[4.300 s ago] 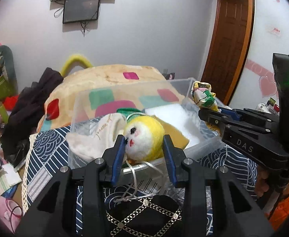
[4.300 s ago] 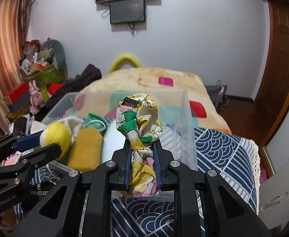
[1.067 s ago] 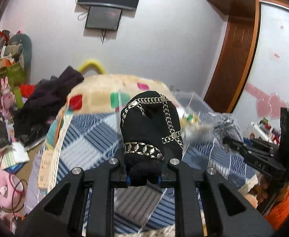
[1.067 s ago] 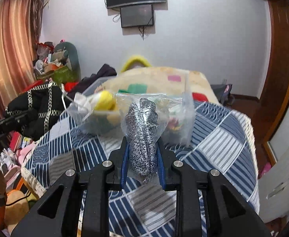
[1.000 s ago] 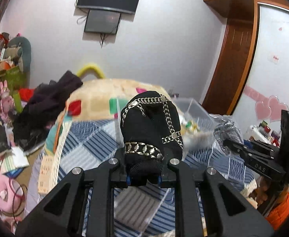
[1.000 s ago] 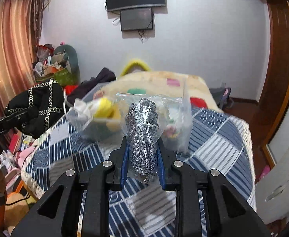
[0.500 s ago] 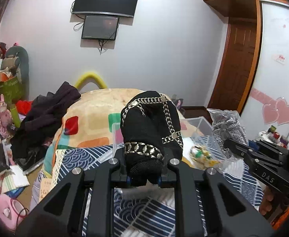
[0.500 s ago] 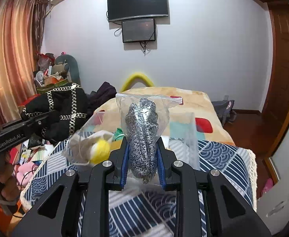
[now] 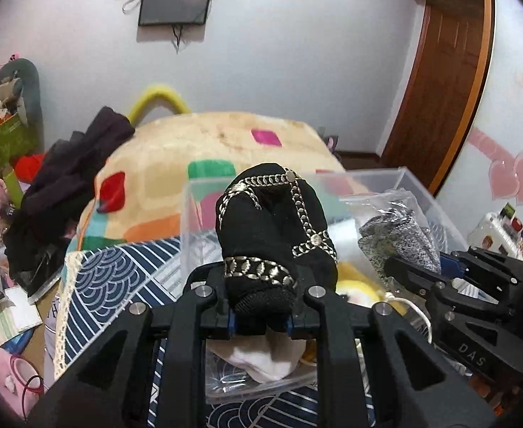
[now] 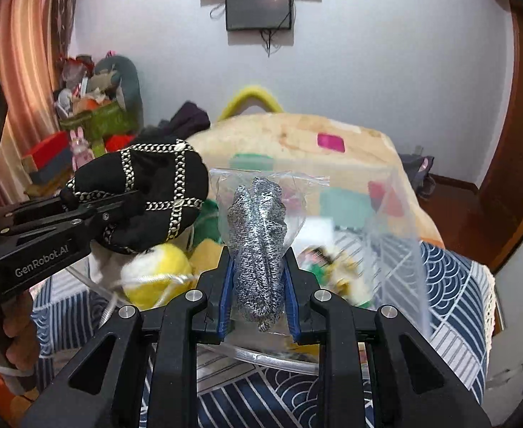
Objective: Organize soft objects
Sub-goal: 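Lower the black bag and bagged sock into the clear box and release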
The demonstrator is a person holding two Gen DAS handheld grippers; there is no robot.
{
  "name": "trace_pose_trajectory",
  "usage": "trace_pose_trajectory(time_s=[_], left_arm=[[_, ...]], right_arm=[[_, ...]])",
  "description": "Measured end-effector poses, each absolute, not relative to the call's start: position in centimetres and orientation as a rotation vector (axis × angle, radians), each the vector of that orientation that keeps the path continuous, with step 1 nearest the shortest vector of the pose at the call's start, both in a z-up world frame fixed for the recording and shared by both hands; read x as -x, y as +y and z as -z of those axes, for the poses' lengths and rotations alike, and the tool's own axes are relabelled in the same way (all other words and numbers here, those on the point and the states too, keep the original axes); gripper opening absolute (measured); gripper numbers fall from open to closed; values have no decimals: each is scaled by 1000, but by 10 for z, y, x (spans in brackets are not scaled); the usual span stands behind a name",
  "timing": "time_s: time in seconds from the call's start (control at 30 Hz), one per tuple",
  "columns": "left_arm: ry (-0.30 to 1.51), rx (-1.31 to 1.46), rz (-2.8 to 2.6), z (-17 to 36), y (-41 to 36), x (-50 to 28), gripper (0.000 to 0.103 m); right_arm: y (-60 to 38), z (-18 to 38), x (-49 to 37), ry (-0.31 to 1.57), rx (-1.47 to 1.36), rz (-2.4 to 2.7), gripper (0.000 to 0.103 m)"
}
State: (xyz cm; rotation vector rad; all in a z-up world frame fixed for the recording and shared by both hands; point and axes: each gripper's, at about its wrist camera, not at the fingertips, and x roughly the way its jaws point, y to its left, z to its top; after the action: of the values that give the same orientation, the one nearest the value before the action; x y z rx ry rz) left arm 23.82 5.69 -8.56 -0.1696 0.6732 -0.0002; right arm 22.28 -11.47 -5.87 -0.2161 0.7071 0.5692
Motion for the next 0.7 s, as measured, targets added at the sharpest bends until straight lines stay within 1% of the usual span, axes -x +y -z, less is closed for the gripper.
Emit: trace_pose_trajectory(time_s=[0.1, 0.2, 0.23, 0.33, 0.4, 0.47, 0.53, 0.6, 0.7], left_arm=[[692, 161, -15, 91, 56, -238, 22], [695, 175, -15, 89, 59, -233, 31], [694, 180, -14, 87, 61, -233, 32], [687, 197, -8, 82, 63, -227, 38], [671, 193, -7, 75, 62, -220, 41], [651, 182, -11, 67, 60, -214, 42], [626, 175, -5, 59, 58, -206, 49], [585, 167, 2, 46, 55, -193, 52], [528, 159, 17, 30, 50, -174, 54]], right_arm=[[-113, 67, -224, 732, 239, -564, 25], [-117, 66, -224, 747, 232, -564, 25], [-120, 65, -224, 749, 225, -565, 25], [-124, 57, -226, 745, 216, -573, 30], [-128, 50, -222, 725, 211, -575, 35], [-132, 43, -221, 699, 200, -574, 35], [-137, 33, -215, 670, 186, -580, 35], [-140, 23, -209, 641, 181, -583, 36], [-143, 8, -200, 590, 177, -585, 37]])
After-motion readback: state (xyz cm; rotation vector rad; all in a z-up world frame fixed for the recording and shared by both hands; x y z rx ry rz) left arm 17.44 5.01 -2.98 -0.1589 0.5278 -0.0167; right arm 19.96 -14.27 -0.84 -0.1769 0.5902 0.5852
